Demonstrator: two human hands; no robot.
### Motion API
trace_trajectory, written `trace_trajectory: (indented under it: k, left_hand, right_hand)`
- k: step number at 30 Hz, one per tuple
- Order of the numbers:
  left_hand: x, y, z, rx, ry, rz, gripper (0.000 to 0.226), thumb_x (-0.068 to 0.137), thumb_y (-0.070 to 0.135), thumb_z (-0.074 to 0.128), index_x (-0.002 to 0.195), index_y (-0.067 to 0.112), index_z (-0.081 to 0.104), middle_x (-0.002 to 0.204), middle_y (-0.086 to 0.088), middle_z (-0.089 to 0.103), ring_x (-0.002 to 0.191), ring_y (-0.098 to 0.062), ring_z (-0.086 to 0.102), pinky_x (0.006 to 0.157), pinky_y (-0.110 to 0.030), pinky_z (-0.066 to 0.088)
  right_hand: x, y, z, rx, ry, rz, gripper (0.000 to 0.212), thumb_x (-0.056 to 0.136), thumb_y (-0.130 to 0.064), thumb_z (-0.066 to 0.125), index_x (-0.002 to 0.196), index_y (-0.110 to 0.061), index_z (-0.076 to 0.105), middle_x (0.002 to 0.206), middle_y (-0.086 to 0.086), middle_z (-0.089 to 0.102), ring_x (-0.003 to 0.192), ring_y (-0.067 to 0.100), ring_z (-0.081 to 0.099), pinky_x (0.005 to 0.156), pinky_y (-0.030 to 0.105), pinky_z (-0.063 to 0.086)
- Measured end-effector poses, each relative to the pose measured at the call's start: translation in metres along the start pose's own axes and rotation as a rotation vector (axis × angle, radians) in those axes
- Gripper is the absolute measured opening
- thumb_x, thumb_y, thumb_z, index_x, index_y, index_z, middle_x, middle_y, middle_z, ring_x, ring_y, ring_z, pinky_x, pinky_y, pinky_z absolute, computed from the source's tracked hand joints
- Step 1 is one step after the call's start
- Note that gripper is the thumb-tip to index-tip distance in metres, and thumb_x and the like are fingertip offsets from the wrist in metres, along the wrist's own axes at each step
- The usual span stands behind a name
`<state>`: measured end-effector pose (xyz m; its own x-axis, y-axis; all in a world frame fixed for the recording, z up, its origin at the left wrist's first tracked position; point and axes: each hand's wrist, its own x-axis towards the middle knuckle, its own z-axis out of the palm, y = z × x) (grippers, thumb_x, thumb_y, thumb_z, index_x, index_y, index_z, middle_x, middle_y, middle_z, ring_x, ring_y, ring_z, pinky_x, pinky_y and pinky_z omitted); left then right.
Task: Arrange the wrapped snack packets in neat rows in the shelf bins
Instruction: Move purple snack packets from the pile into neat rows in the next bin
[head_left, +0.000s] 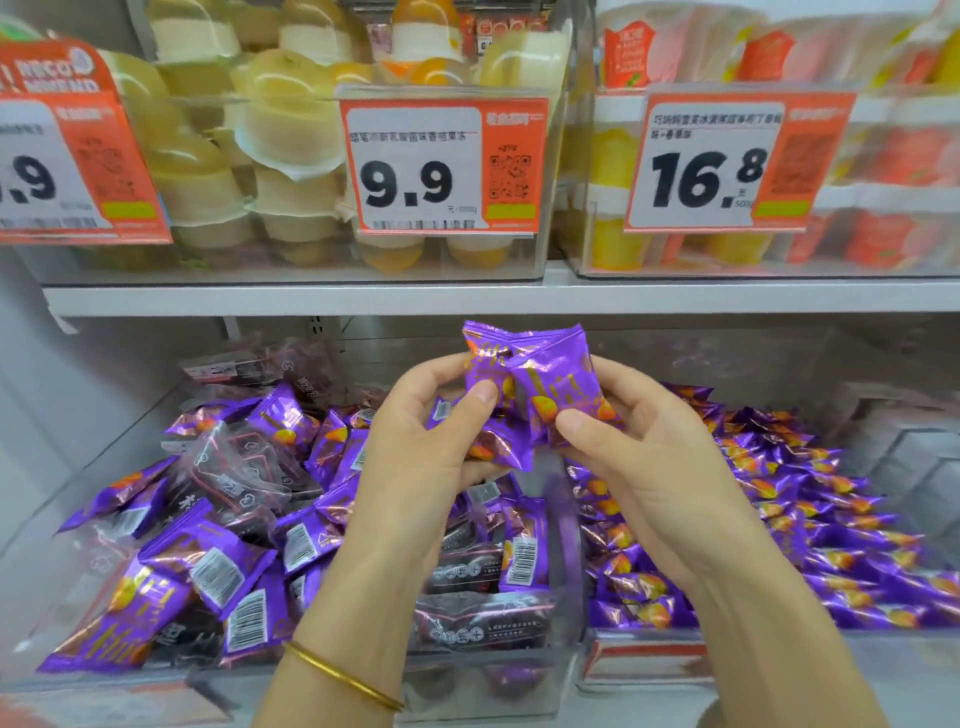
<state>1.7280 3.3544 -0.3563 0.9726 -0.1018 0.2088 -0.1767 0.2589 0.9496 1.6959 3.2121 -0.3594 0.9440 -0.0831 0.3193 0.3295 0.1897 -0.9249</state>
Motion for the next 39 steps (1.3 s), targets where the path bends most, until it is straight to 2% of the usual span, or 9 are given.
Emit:
trace_trajectory:
  k: [4, 9, 12, 17, 20, 23, 28, 33, 39]
  left_hand:
    - [-0.003, 0.001, 0.022, 0.084, 0.015, 0.119, 0.018, 0.089, 0.010, 0.059, 0.101, 0.022, 0.065, 0.083, 0.011, 0.065, 0.061, -0.012, 0.061, 0.053, -0.027, 0.054]
    - [-0.013, 0.006, 0.057, 0.283, -0.169, 0.266, 0.024, 0.087, 0.011, 0.062, 0.096, 0.032, 0.067, 0.082, 0.017, 0.065, 0.069, -0.016, 0.066, 0.062, -0.032, 0.057]
    - [-0.015, 0.003, 0.078, 0.358, -0.248, 0.263, 0.026, 0.087, 0.010, 0.063, 0.094, 0.035, 0.065, 0.084, 0.023, 0.064, 0.060, -0.012, 0.064, 0.067, -0.036, 0.056]
    - [-0.015, -0.013, 0.100, 0.422, -0.314, 0.194, 0.030, 0.087, 0.010, 0.061, 0.092, 0.039, 0.061, 0.089, 0.019, 0.064, 0.058, -0.008, 0.063, 0.069, -0.033, 0.057]
    - [-0.015, -0.021, 0.106, 0.455, -0.338, 0.159, 0.028, 0.088, 0.011, 0.061, 0.096, 0.038, 0.062, 0.094, 0.014, 0.064, 0.067, -0.010, 0.064, 0.070, -0.030, 0.057]
    - [-0.016, -0.025, 0.109, 0.449, -0.350, 0.116, 0.029, 0.089, 0.008, 0.059, 0.094, 0.036, 0.060, 0.091, 0.015, 0.063, 0.055, -0.010, 0.063, 0.059, -0.020, 0.054]
    - [-0.015, -0.031, 0.113, 0.402, -0.343, 0.020, 0.024, 0.090, 0.007, 0.057, 0.106, 0.024, 0.062, 0.091, 0.014, 0.061, 0.052, -0.009, 0.060, 0.055, -0.021, 0.054]
    - [-0.017, -0.034, 0.113, 0.400, -0.356, -0.025, 0.024, 0.091, 0.008, 0.057, 0.110, 0.022, 0.061, 0.080, 0.017, 0.064, 0.053, -0.007, 0.061, 0.059, -0.025, 0.057]
    - [-0.016, -0.034, 0.111, 0.381, -0.364, -0.024, 0.027, 0.092, 0.008, 0.055, 0.095, 0.035, 0.057, 0.070, 0.031, 0.061, 0.053, -0.005, 0.060, 0.064, -0.029, 0.058]
  right_hand:
    - [-0.011, -0.017, -0.043, -0.024, 0.144, 0.014, 0.041, 0.076, 0.009, 0.063, 0.113, -0.011, 0.060, 0.105, 0.005, 0.069, 0.090, 0.026, 0.065, 0.079, 0.037, 0.057]
    - [-0.048, -0.048, -0.127, -0.342, 0.270, 0.063, 0.043, 0.071, 0.008, 0.065, 0.101, -0.023, 0.065, 0.103, 0.001, 0.069, 0.086, 0.011, 0.063, 0.071, 0.020, 0.054]
    - [-0.064, -0.055, -0.160, -0.677, 0.237, 0.195, 0.046, 0.076, 0.015, 0.061, 0.099, -0.024, 0.067, 0.099, 0.000, 0.068, 0.066, -0.002, 0.057, 0.058, 0.008, 0.044]
    - [-0.068, -0.053, -0.178, -0.853, 0.025, 0.357, 0.047, 0.073, 0.020, 0.061, 0.093, -0.022, 0.069, 0.093, -0.008, 0.067, 0.056, -0.005, 0.056, 0.055, 0.009, 0.045]
    - [-0.058, -0.044, -0.181, -0.981, -0.124, 0.376, 0.047, 0.070, 0.016, 0.065, 0.094, -0.024, 0.066, 0.098, -0.004, 0.063, 0.073, 0.001, 0.059, 0.062, 0.016, 0.049]
    - [-0.051, -0.029, -0.180, -1.129, -0.187, 0.353, 0.045, 0.069, 0.011, 0.066, 0.097, -0.024, 0.064, 0.102, -0.003, 0.057, 0.083, 0.017, 0.058, 0.064, 0.013, 0.044]
    - [-0.047, -0.011, -0.174, -1.252, -0.185, 0.389, 0.048, 0.071, 0.007, 0.067, 0.106, -0.024, 0.061, 0.104, 0.000, 0.036, 0.089, 0.013, 0.049, 0.076, 0.021, 0.046]
    - [-0.050, -0.015, -0.176, -1.170, -0.207, 0.412, 0.047, 0.068, -0.013, 0.081, 0.107, -0.029, 0.061, 0.103, -0.007, 0.037, 0.084, -0.001, 0.045, 0.071, 0.006, 0.038]
    - [-0.052, -0.018, -0.180, -1.037, -0.128, 0.372, 0.027, 0.073, -0.016, 0.079, 0.090, -0.030, 0.061, 0.103, -0.007, 0.048, 0.098, 0.014, 0.053, 0.081, 0.016, 0.043]
